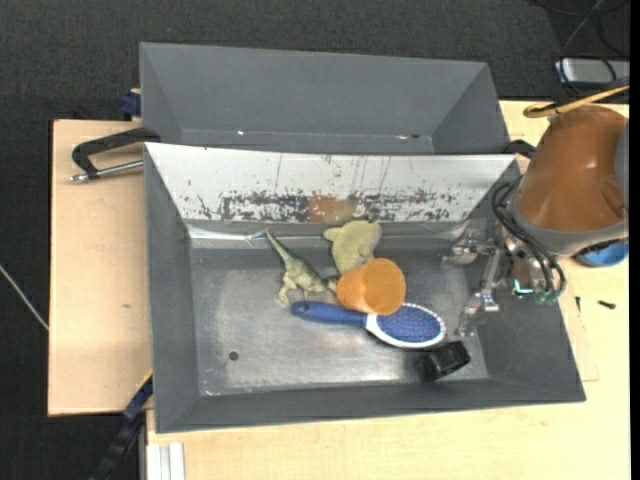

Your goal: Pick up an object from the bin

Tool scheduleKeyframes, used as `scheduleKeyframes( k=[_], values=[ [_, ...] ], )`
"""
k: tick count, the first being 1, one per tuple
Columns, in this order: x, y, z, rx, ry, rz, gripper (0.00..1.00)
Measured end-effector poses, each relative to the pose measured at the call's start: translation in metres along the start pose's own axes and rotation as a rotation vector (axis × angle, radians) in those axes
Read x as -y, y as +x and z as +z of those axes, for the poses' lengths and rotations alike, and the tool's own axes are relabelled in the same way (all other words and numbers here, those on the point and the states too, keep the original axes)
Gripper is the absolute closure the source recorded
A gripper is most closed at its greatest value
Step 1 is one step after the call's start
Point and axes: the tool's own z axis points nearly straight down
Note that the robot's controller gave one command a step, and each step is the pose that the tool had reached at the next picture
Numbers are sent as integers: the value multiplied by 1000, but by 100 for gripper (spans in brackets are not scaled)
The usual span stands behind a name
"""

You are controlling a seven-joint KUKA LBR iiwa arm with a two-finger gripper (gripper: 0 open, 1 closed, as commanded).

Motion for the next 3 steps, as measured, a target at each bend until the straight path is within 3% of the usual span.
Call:
scheduleKeyframes(
  k=[1,2,3],
  values=[
    [-55,20,59,38,6,-184,0],
    [-54,25,61,25,5,-183,100],
    [-57,11,-96,20,5,-173,100]
  ],
)
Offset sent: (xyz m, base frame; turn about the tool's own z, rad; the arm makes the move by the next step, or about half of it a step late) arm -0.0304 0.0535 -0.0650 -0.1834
